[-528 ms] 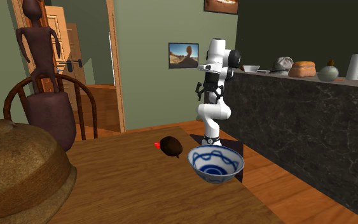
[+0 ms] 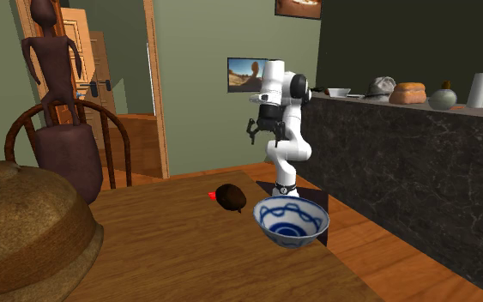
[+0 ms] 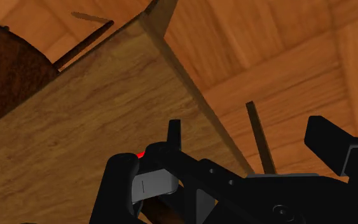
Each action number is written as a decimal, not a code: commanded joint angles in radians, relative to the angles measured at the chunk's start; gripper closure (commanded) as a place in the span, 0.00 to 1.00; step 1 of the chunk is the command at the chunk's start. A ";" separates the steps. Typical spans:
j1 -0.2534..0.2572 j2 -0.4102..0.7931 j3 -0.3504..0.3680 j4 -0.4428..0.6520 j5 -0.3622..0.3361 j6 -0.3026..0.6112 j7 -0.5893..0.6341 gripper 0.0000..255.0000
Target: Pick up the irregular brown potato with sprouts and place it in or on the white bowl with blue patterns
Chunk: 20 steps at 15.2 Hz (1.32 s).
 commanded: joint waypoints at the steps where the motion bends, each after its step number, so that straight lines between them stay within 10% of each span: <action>1: 0.021 0.035 -0.052 -0.004 -0.001 0.069 -0.093 0.00; 10: 0.174 0.314 -0.316 0.134 0.119 0.302 -0.548 0.00; 20: 0.325 0.716 -0.551 0.463 0.541 0.298 -1.125 0.00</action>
